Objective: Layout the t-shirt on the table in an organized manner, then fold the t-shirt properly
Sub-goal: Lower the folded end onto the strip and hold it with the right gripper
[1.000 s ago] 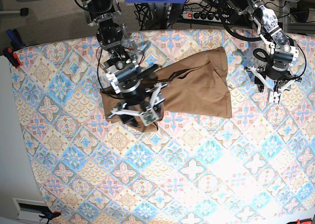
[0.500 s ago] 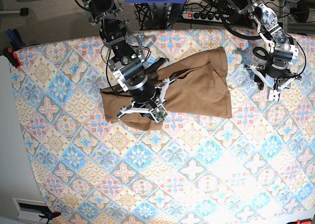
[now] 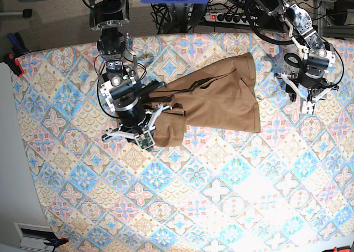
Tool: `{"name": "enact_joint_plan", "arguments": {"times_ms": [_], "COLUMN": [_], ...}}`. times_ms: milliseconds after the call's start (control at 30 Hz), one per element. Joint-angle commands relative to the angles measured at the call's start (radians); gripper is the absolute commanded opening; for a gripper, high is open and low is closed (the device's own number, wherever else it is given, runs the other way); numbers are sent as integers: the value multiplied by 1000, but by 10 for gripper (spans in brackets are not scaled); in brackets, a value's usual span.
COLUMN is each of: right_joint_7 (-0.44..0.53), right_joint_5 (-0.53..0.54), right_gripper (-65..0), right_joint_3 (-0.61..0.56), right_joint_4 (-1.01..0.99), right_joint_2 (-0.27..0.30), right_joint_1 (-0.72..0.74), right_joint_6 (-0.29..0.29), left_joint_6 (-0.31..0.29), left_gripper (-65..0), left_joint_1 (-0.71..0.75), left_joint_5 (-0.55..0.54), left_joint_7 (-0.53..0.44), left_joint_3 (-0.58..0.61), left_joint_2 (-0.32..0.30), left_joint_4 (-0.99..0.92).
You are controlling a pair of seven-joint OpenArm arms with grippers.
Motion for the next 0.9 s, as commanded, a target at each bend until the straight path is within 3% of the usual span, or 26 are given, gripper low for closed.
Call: {"name": "enact_joint_plan", "arguments": {"times_ms": [0, 100, 233, 367, 567, 867], "right_joint_7": [54, 158, 226, 252, 255, 255], "right_joint_5": [1, 1, 1, 12, 168, 170], "right_gripper": [-650, -650, -650, -650, -650, -650], "right_joint_3": [21, 62, 82, 82, 76, 80], "right_joint_4": [-5, -74, -174, -220, -239, -338], "right_joint_2": [-3, -3, -3, -8, -8, -3], "right_joint_1": [16, 16, 11, -29, -73, -102], "right_joint_6": [-4, -4, -4, -4, -4, -4], "left_joint_6": [5, 5, 5, 5, 5, 5], "left_gripper": [-386, -386, -386, -386, -386, -386], "left_joint_1": [-5, -5, 12, 8, 5, -15], "left_joint_5": [-4, -4, 17, 49, 40, 40], "left_joint_7": [-16, -16, -19, -19, -19, -17], "left_joint_3": [-2, -2, -2, 2, 3, -2], "left_joint_2": [-9, -9, -9, -9, -8, 69], "left_joint_4": [18, 18, 18, 18, 18, 18]}}
